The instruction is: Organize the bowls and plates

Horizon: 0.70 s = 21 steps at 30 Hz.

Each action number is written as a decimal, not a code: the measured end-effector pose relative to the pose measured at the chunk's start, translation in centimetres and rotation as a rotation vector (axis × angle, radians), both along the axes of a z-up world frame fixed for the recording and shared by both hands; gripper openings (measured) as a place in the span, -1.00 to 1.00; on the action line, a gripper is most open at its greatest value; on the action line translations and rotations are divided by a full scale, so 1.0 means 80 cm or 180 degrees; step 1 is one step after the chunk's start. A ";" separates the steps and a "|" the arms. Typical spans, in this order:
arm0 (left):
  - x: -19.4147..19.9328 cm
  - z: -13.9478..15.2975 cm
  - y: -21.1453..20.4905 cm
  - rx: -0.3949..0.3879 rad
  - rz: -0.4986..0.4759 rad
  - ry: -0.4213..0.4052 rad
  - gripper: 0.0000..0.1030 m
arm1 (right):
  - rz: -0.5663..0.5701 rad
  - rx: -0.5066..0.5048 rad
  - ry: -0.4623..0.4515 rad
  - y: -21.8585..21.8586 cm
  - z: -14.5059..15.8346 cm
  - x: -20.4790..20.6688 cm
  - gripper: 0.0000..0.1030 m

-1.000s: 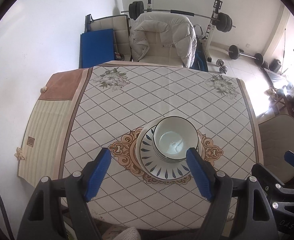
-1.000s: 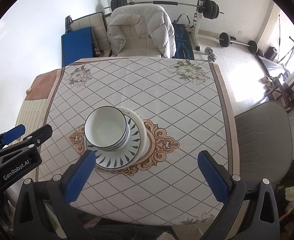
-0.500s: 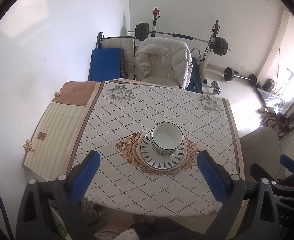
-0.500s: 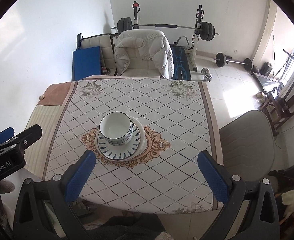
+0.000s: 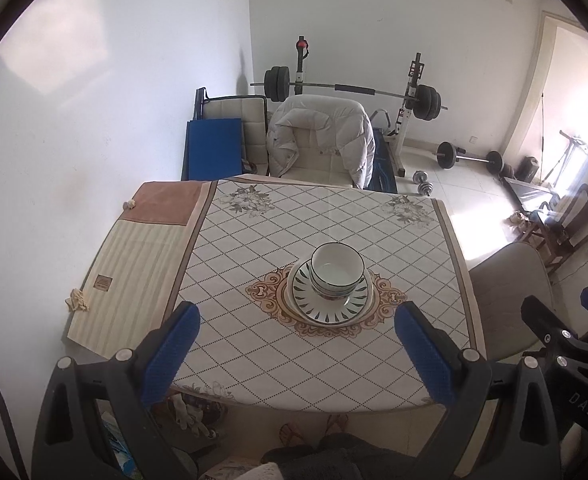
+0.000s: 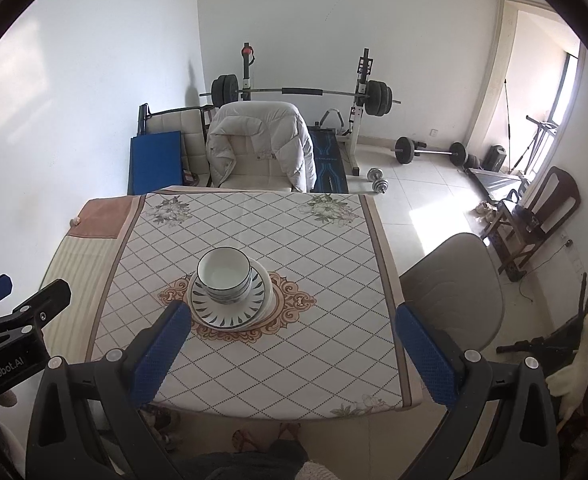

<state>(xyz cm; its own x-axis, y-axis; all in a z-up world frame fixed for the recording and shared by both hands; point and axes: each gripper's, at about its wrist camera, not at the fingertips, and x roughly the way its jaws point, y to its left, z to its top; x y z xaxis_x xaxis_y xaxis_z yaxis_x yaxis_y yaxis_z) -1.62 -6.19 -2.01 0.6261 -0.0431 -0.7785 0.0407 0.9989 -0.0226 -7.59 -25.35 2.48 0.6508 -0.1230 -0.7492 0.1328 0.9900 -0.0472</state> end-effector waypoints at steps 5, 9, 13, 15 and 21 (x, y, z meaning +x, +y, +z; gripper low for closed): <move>-0.019 0.005 0.002 0.0019 -0.0062 0.0016 0.94 | -0.0027 -0.0073 -0.0067 0.011 0.016 -0.027 1.00; -0.029 0.012 0.003 0.0039 -0.0083 -0.0029 0.94 | -0.0055 -0.0118 -0.0129 0.016 0.029 -0.042 1.00; -0.036 0.013 0.004 0.0041 -0.0096 -0.0055 0.94 | -0.0078 -0.0111 -0.0125 0.017 0.033 -0.051 1.00; -0.037 0.013 0.003 0.0043 -0.0102 -0.0051 0.94 | -0.0082 -0.0091 -0.0110 0.015 0.031 -0.050 1.00; -0.038 0.013 0.001 0.0036 -0.0100 -0.0075 0.94 | -0.0098 -0.0052 -0.0090 0.010 0.027 -0.047 1.00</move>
<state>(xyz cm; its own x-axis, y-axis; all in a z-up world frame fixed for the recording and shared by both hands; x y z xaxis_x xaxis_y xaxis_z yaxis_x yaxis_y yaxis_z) -4.63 -6.14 -0.94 0.6428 -0.0543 -0.7641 0.0724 0.9973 -0.0100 -11.36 -24.58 4.63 0.6674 -0.1554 -0.7284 0.1647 0.9846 -0.0591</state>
